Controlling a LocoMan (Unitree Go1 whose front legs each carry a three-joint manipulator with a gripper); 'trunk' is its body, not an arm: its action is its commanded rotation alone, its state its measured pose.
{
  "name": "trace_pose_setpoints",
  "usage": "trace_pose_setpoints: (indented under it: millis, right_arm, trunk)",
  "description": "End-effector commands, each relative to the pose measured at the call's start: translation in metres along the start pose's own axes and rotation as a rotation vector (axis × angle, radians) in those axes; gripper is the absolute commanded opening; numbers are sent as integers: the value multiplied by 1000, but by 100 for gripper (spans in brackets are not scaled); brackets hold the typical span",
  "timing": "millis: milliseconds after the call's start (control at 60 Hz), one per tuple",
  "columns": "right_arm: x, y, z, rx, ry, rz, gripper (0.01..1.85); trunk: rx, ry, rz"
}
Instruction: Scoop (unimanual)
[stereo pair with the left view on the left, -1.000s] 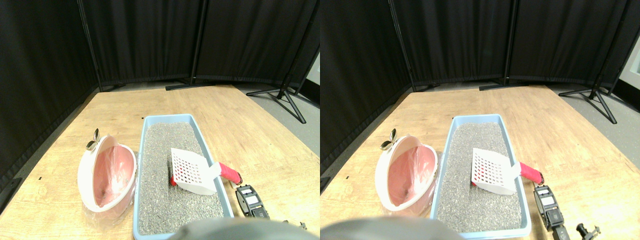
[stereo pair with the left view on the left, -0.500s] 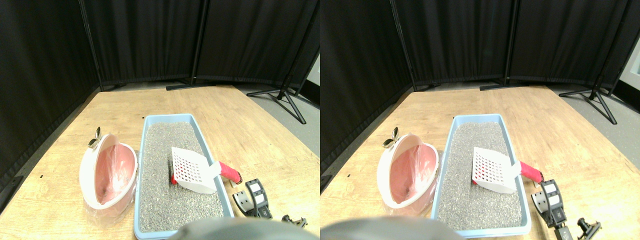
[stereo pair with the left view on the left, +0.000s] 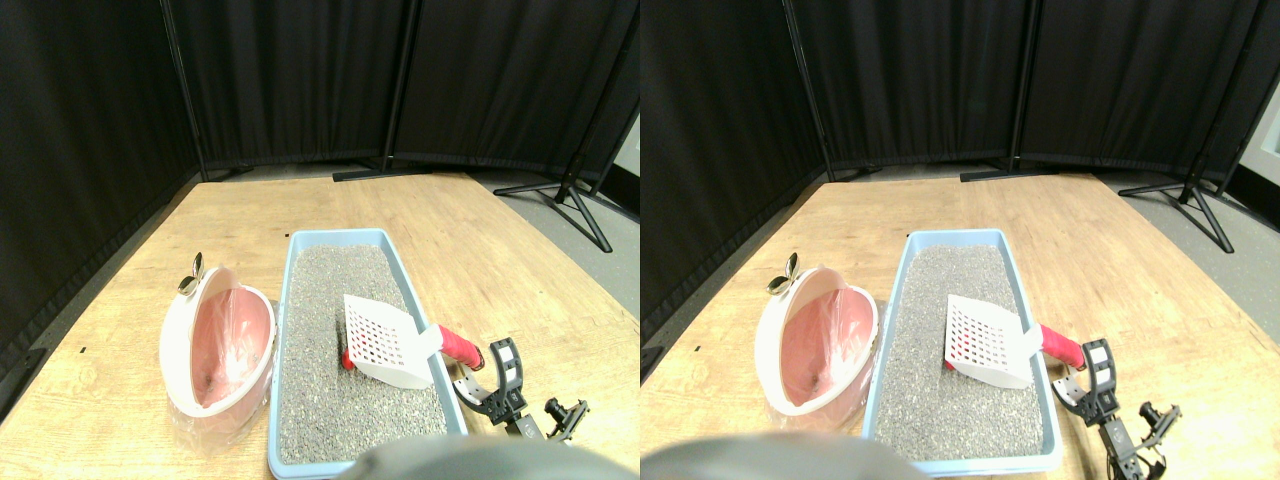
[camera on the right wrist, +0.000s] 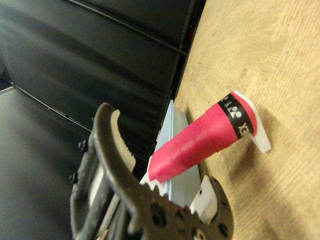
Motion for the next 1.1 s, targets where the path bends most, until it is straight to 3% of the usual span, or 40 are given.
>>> trace_pose_setpoints:
  millis: [17,350,717,1100]
  right_arm:
    - [6,-2,0,-6,-30,2,90]
    - [19,-8,-14,26,28,-79,87]
    - [46,-7,-19,65,65,-91,87]
    - [57,-8,-26,112,100,-126,86]
  trunk:
    - [-10,10,12]
    - [-9,18,18]
    - [-12,18,27]
    - [-8,20,26]
